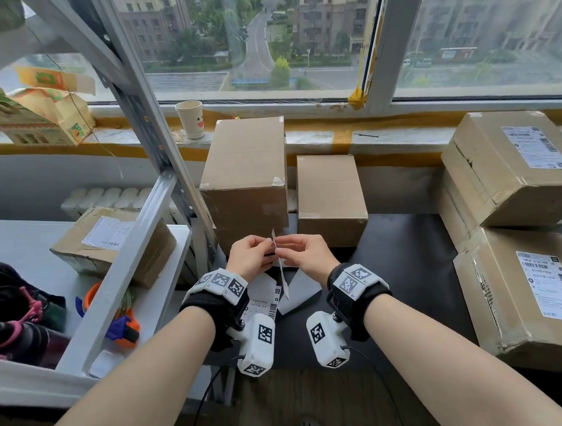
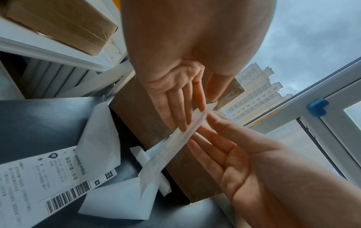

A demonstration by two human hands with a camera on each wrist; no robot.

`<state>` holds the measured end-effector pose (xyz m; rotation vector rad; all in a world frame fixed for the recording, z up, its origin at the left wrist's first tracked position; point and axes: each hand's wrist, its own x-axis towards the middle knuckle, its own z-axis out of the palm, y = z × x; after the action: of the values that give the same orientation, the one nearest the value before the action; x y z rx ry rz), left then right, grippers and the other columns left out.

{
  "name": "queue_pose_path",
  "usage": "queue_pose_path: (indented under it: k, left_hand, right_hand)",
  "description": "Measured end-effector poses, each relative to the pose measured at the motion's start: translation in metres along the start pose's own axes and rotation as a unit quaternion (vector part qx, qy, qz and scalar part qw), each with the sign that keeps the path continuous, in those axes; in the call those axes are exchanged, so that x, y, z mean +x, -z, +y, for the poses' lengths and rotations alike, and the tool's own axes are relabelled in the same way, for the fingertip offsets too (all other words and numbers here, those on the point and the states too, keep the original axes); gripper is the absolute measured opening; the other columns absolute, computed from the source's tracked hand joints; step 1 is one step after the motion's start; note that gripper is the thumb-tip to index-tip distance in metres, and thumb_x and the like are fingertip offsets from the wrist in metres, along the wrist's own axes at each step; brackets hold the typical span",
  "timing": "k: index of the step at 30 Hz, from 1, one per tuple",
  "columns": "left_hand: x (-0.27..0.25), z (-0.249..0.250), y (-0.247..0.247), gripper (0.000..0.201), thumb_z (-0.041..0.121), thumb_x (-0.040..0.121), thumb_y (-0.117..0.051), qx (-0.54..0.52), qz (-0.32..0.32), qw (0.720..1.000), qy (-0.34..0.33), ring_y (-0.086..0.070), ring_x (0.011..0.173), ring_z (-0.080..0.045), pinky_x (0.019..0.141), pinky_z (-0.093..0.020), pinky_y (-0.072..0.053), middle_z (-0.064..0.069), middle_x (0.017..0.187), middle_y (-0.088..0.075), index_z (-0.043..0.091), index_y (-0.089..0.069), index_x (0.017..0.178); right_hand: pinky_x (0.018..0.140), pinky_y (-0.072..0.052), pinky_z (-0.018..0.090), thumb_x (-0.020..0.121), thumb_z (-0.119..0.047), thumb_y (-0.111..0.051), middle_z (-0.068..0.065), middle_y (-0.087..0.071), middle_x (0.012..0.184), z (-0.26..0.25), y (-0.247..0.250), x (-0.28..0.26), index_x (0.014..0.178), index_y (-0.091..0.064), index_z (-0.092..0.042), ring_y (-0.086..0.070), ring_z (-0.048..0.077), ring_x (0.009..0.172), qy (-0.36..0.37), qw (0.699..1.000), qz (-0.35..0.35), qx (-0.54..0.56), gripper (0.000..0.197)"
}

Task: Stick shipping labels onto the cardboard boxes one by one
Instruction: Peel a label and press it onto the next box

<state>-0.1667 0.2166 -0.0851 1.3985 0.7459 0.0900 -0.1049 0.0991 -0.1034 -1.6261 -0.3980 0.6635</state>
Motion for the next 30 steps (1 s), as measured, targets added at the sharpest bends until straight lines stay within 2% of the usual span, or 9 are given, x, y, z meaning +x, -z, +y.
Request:
queue_pose_path:
  k: [2, 5, 8, 11, 14, 20, 22, 25, 30]
  left_hand:
    - [0.0, -0.001, -0.001, 0.018, 0.022, 0.094, -0.054, -0.003, 0.0, 1.0, -0.001, -0.064, 0.075, -0.016, 0.075, -0.026, -0.051, -0.006, 0.084, -0.065, 0.011, -0.058, 0.081]
    - [0.0, -0.002, -0.002, 0.014, 0.021, 0.093, -0.057, 0.006, -0.005, 1.0, -0.006, -0.064, 0.075, -0.014, 0.071, -0.023, -0.051, -0.005, 0.083, -0.066, 0.011, -0.058, 0.083]
    - [0.0, -0.002, -0.003, 0.013, 0.018, 0.093, -0.056, 0.011, -0.004, 1.0, -0.012, -0.064, 0.074, -0.014, 0.068, -0.022, -0.05, -0.006, 0.083, -0.065, 0.011, -0.057, 0.083]
    - [0.0, -0.001, -0.005, 0.013, 0.016, 0.093, -0.055, 0.014, -0.002, 1.0, -0.018, -0.064, 0.073, -0.016, 0.068, -0.024, -0.05, -0.008, 0.084, -0.065, 0.011, -0.057, 0.082]
    - [-0.001, -0.002, -0.006, 0.01, 0.014, 0.093, -0.055, 0.029, 0.0, 0.999, -0.038, -0.064, 0.072, -0.016, 0.064, -0.022, -0.052, -0.008, 0.083, -0.064, 0.012, -0.057, 0.083]
    - [-0.003, -0.003, -0.008, 0.008, 0.016, 0.091, -0.06, 0.055, -0.008, 0.997, -0.06, -0.063, 0.086, -0.022, 0.073, -0.029, -0.052, -0.007, 0.085, -0.064, 0.014, -0.058, 0.083]
    - [-0.005, -0.002, -0.009, 0.009, 0.015, 0.09, -0.06, 0.053, -0.016, 0.996, -0.065, -0.062, 0.085, -0.019, 0.072, -0.027, -0.052, -0.005, 0.083, -0.064, 0.015, -0.058, 0.082]
    - [-0.007, -0.002, -0.01, 0.008, 0.014, 0.09, -0.06, 0.05, -0.023, 0.996, -0.072, -0.062, 0.082, -0.016, 0.069, -0.025, -0.052, -0.005, 0.082, -0.064, 0.015, -0.059, 0.082]
    - [-0.009, -0.002, -0.01, 0.009, 0.012, 0.089, -0.061, 0.029, -0.032, 0.996, -0.083, -0.063, 0.072, -0.012, 0.052, -0.014, -0.051, -0.005, 0.078, -0.063, 0.015, -0.06, 0.08]
  right_hand:
    - [0.069, -0.052, 0.009, 0.087, -0.002, -0.063, 0.019, -0.065, 0.115, 0.001, 0.001, 0.0, 0.119, -0.061, 0.001, -0.062, 0.006, 0.086, 0.001, 1.0, -0.002, 0.004, 0.032]
    - [0.069, -0.052, 0.009, 0.087, -0.002, -0.062, 0.019, -0.066, 0.113, 0.0, 0.001, -0.001, 0.118, -0.061, 0.001, -0.062, 0.001, 0.083, -0.001, 1.0, -0.003, 0.006, 0.031]
    - [0.071, -0.053, 0.011, 0.087, -0.003, -0.063, 0.018, -0.066, 0.113, -0.001, 0.003, -0.001, 0.118, -0.062, 0.0, -0.063, 0.005, 0.085, -0.005, 1.0, -0.003, 0.006, 0.031]
    - [0.08, -0.052, 0.021, 0.088, -0.006, -0.063, 0.018, -0.067, 0.113, -0.001, 0.004, -0.002, 0.117, -0.063, -0.003, -0.063, 0.013, 0.093, -0.008, 1.0, -0.001, 0.002, 0.029]
    - [0.086, -0.052, 0.028, 0.088, -0.006, -0.063, 0.018, -0.067, 0.112, -0.002, 0.005, -0.004, 0.115, -0.064, -0.003, -0.063, 0.016, 0.096, -0.011, 1.0, -0.003, 0.005, 0.028]
    - [0.074, -0.054, 0.014, 0.088, -0.005, -0.062, 0.011, -0.068, 0.103, -0.002, 0.009, -0.009, 0.112, -0.066, -0.003, -0.064, 0.004, 0.085, -0.001, 1.0, -0.008, 0.019, 0.025]
    - [0.079, -0.055, 0.018, 0.088, -0.008, -0.063, 0.015, -0.069, 0.106, -0.003, 0.009, -0.011, 0.112, -0.066, -0.004, -0.066, 0.009, 0.087, -0.004, 1.0, -0.007, 0.02, 0.024]
    - [0.089, -0.054, 0.031, 0.088, -0.007, -0.062, 0.018, -0.069, 0.106, -0.003, 0.01, -0.013, 0.111, -0.066, -0.004, -0.066, 0.019, 0.093, -0.017, 0.999, -0.01, 0.049, 0.023]
    - [0.079, -0.057, 0.023, 0.089, -0.006, -0.061, 0.016, -0.068, 0.099, -0.006, 0.012, -0.014, 0.111, -0.064, 0.003, -0.068, 0.016, 0.084, -0.049, 0.989, -0.005, 0.137, 0.024]
